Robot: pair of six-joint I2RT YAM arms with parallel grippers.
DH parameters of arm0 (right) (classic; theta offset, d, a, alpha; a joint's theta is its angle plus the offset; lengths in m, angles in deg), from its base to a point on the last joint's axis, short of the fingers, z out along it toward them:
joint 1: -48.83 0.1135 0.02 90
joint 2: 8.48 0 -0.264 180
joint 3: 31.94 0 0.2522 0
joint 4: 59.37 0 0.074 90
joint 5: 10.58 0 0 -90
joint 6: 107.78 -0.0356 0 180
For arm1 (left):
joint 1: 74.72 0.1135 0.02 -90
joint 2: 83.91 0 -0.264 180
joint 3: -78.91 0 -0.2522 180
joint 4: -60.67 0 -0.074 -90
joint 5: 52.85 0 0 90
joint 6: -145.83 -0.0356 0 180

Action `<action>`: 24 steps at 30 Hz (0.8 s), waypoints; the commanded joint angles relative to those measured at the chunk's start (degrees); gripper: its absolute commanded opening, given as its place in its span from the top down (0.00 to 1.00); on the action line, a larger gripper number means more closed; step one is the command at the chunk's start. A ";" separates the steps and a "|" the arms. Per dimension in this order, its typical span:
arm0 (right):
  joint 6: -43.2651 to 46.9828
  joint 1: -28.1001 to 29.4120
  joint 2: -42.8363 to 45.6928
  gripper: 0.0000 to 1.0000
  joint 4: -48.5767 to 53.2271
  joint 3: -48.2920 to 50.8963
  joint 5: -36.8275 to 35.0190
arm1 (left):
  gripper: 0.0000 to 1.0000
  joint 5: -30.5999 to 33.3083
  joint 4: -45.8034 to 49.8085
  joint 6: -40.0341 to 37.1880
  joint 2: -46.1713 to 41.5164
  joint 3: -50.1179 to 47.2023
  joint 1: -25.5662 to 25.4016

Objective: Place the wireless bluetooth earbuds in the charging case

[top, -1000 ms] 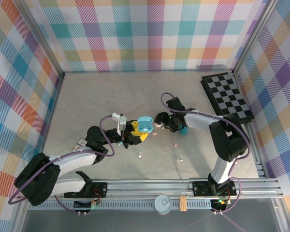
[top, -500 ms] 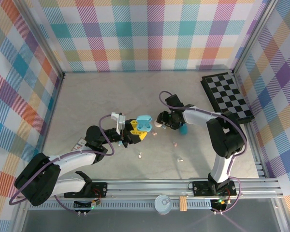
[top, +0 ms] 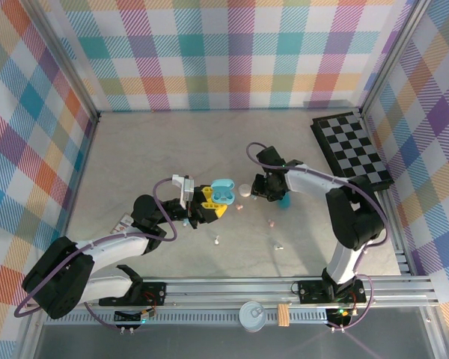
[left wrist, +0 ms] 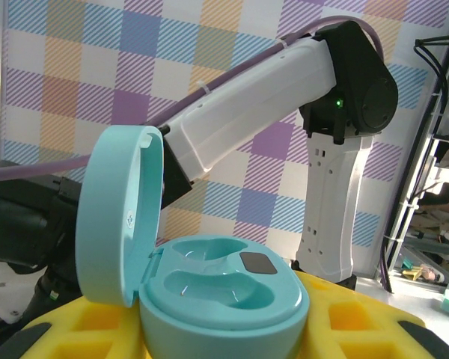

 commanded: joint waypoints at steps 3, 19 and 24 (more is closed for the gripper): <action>1.63 0.53 -2.59 0.65 0.22 -3.22 2.42 | 0.72 -0.85 -2.63 -1.58 -0.65 -0.48 0.77; 2.59 0.72 -7.71 0.76 0.35 -5.86 4.03 | 0.72 -1.08 -2.62 -1.26 -0.16 0.04 0.77; 2.97 0.72 -8.06 0.82 0.96 -6.17 4.05 | 0.72 -1.13 -2.62 -1.28 -0.10 0.21 0.77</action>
